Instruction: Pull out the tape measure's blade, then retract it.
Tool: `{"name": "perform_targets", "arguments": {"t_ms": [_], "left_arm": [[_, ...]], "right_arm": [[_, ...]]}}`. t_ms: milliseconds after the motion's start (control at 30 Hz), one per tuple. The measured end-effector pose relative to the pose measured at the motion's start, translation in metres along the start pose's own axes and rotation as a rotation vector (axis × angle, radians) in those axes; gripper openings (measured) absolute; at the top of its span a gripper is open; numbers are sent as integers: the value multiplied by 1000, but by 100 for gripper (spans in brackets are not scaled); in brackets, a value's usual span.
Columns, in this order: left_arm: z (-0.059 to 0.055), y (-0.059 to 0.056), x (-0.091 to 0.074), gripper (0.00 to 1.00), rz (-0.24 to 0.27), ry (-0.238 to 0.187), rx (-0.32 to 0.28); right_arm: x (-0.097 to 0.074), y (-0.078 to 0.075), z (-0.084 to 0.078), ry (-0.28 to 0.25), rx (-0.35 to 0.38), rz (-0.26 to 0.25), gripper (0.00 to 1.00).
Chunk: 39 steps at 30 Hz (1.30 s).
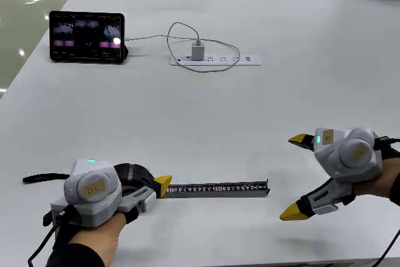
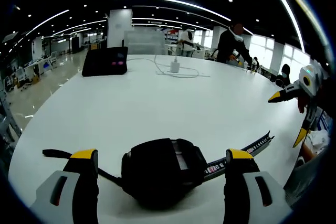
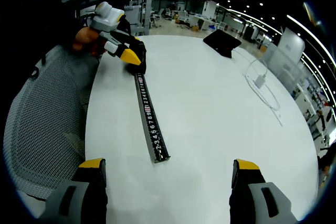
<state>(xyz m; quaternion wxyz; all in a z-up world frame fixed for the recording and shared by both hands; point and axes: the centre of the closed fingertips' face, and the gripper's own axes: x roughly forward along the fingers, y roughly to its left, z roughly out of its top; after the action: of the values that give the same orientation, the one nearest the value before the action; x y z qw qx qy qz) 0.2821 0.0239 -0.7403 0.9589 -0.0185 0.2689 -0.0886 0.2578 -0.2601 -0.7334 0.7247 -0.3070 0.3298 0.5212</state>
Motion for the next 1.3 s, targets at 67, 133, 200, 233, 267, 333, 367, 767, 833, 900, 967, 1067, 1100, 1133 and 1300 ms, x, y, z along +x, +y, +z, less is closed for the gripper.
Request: {"name": "perform_targets", "arguments": {"t_ms": [67,133,200,233,267,333,367,767,833,900,967,1067,1100,1133,1300], "left_arm": [[3,0,2,99,4,-24,7],[2,0,8,99,4,-32,42],[1,0,11,99,1,-36,49],[0,1,11,99,-2,-38,47],[0,2,12,99,-1,-36,45],[-1,3,11,99,3,-29,41],[-1,3,11,99,1,-32,41],[4,-3,11,99,-24,-53,50],[4,-2,11,99,-24,-52,57],[4,-2,11,99,-23,-53,56],[3,-2,11,99,-24,-48,54],[3,-2,11,99,-25,-53,52],[4,-3,10,99,-26,-55,53],[4,-3,10,99,-26,-57,57],[4,-2,10,99,-27,-58,60]], "right_arm": [[4,-2,-1,15,-31,17,99],[8,-3,-5,48,-47,35,99],[11,-5,-5,53,-57,42,99],[12,-7,-6,59,-53,45,99],[13,-7,-7,62,-48,50,99],[15,-9,-8,65,-37,58,99],[17,-10,-8,66,-34,60,99],[31,10,-9,86,-104,140,74],[34,12,-11,98,-122,154,69],[35,11,-14,110,-157,153,67],[36,11,-14,112,-169,161,60],[37,12,-13,112,-178,171,54],[38,11,-13,114,-174,173,54],[39,11,-12,115,-174,175,53],[41,13,-12,125,-175,199,43]]}}
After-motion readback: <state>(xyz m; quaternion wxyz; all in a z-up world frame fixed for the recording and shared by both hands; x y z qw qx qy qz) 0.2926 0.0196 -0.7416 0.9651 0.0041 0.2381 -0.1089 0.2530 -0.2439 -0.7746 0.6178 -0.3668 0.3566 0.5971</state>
